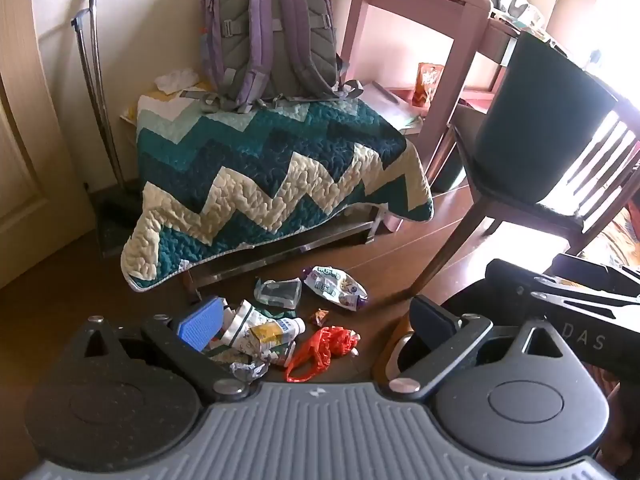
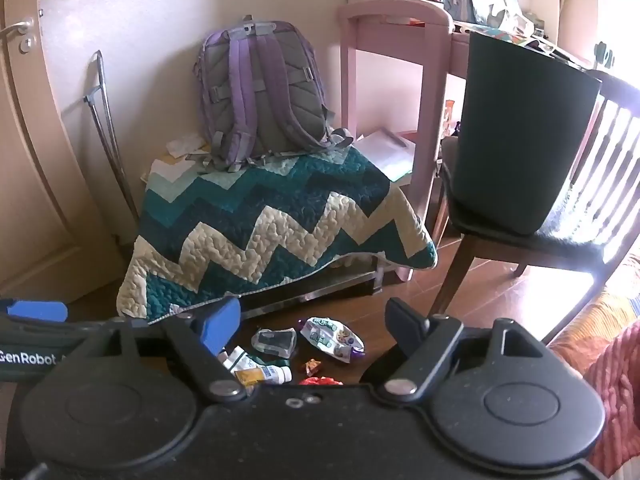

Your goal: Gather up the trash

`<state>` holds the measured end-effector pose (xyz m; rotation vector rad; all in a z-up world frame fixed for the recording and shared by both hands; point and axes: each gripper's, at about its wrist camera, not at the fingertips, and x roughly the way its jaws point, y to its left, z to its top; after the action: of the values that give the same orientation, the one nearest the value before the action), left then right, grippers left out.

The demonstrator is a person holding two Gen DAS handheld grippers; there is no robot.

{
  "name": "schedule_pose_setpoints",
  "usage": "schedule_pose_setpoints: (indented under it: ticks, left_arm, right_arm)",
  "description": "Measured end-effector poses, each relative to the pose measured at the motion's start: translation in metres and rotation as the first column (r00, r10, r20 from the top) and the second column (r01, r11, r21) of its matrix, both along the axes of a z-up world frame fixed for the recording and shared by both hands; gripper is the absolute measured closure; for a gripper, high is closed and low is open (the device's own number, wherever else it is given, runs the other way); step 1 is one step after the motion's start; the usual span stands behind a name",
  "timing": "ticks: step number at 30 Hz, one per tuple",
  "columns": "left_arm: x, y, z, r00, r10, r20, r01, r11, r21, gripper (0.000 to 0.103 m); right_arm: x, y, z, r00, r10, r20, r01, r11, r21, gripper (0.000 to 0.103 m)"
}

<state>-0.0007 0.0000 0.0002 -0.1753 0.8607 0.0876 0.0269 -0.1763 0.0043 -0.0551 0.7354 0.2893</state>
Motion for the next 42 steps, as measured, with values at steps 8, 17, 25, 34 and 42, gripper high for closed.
schedule_pose_setpoints:
  ticks: [8, 17, 25, 34, 42]
  left_arm:
    - [0.005, 0.003, -0.001, 0.998, 0.007, -0.065, -0.008, 1.000, -0.027, 0.003]
    - [-0.003, 0.004, -0.006, 0.996, 0.017, -0.087, -0.020, 0.999, -0.039, 0.003]
    - [-0.005, 0.004, -0.007, 0.995, 0.029, -0.094, -0.033, 0.999, -0.038, 0.003]
    - [-0.004, 0.006, -0.006, 0.994, 0.052, -0.100, -0.054, 0.998, -0.026, 0.003]
    - [-0.005, 0.011, -0.004, 0.994, 0.062, -0.093, -0.065, 0.998, -0.026, 0.003]
  right_arm:
    - [-0.005, -0.002, -0.007, 1.000, 0.012, -0.014, -0.012, 1.000, -0.004, 0.023]
    - [0.001, -0.001, -0.004, 0.998, 0.026, -0.049, -0.027, 1.000, -0.009, 0.023]
    - [0.003, -0.003, -0.005, 0.998, 0.032, -0.060, -0.032, 0.999, -0.007, 0.023]
    - [0.005, 0.000, -0.008, 0.994, 0.054, -0.093, -0.055, 0.998, -0.008, 0.023]
    - [0.002, -0.002, -0.008, 0.991, 0.073, -0.113, -0.074, 0.997, -0.010, 0.023]
